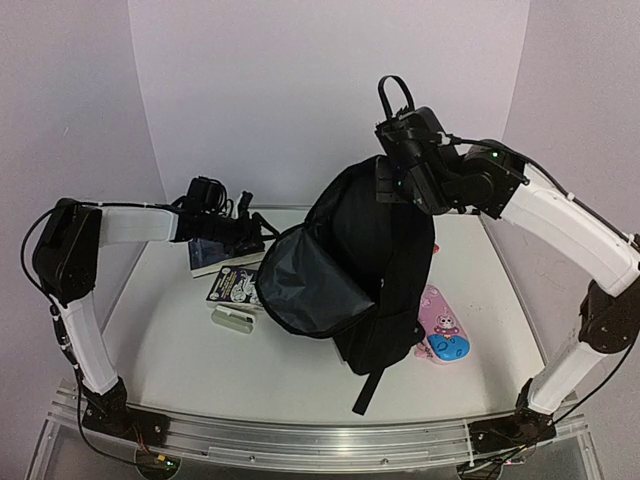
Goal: Pack the student bag
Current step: Unzip the student bag at the center of the board.
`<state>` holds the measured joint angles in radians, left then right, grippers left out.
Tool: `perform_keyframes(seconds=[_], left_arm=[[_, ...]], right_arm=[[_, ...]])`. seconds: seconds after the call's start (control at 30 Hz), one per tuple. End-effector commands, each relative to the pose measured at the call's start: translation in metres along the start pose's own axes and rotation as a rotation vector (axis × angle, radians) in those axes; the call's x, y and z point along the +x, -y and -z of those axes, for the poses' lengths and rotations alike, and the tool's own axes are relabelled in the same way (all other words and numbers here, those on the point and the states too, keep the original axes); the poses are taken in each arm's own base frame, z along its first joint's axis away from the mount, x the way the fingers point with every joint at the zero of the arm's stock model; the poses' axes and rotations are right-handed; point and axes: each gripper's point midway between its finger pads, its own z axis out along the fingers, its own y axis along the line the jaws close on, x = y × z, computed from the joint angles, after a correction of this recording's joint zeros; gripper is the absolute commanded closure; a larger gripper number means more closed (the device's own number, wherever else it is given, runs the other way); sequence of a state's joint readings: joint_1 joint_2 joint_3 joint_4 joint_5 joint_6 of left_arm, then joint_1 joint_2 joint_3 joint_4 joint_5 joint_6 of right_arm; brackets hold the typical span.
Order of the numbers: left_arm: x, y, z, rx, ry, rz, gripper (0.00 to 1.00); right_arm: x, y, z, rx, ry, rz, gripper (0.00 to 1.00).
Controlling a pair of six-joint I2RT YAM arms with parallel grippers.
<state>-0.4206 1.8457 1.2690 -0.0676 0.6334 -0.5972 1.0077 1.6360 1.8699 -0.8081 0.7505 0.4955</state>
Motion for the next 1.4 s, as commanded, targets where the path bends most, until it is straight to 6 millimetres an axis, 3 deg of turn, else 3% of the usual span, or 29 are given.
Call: perform_keyframes(seconds=[0.0,0.1,0.2,0.37,0.6,1.07,1.37], left_arm=[[-0.035,0.044,0.066,-0.093,0.187,-0.157,0.27],[-0.027,0.048,0.082,-0.115,0.205,-0.131,0.23],[-0.015,0.071,0.086,-0.038,0.199,-0.111,0.18],[0.011,0.108,0.056,-0.002,0.105,-0.131,0.09],[0.012,0.139,0.029,-0.004,0.083,-0.157,0.05],[0.029,0.116,-0.034,-0.104,-0.023,-0.073,0.15],[0.027,0.111,-0.058,-0.099,-0.057,-0.034,0.21]], right_arm=[[-0.004,0.004,-0.019,-0.028,0.003,-0.073,1.0],[-0.004,0.01,-0.031,-0.022,-0.002,-0.092,1.0],[-0.003,0.011,-0.04,-0.023,-0.007,-0.096,1.0],[0.003,0.013,-0.05,-0.016,-0.02,-0.101,1.0],[0.01,0.017,-0.05,-0.015,-0.025,-0.1,1.0],[0.021,0.013,-0.053,-0.046,-0.042,-0.096,1.0],[0.029,0.014,-0.053,-0.057,-0.054,-0.085,1.0]])
